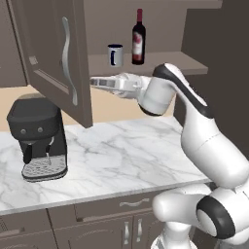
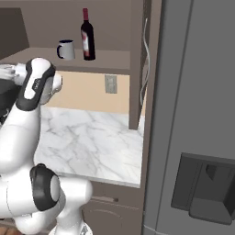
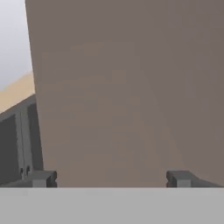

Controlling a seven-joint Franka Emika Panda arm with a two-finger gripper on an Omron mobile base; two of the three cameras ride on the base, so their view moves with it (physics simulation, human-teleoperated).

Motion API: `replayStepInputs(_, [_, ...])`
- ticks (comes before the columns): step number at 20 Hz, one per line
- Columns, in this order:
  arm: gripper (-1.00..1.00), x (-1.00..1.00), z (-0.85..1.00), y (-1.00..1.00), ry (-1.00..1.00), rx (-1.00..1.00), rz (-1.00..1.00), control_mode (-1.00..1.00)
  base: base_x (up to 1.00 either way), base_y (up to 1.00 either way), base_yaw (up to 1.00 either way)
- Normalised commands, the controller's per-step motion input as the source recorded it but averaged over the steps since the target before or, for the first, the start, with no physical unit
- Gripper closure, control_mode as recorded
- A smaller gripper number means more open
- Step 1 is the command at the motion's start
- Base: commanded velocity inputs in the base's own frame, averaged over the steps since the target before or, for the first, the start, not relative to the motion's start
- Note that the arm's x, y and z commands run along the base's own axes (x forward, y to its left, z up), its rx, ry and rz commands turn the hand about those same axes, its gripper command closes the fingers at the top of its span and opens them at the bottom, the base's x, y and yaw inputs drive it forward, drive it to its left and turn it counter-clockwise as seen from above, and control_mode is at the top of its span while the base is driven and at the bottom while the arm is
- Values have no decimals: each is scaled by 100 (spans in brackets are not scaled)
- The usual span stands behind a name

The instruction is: Open the cabinet directly in front. Then move the wine and the mug to the dining counter with the jar on it.

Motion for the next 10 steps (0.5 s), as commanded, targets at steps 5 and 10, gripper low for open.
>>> replayStepInputs(5, [-100, -33, -19, 100, 9, -41, 0, -100, 0, 0, 0])
replayStepInputs(10, [-100, -3, -20, 100, 12, -30, -2, -100, 0, 0, 0])
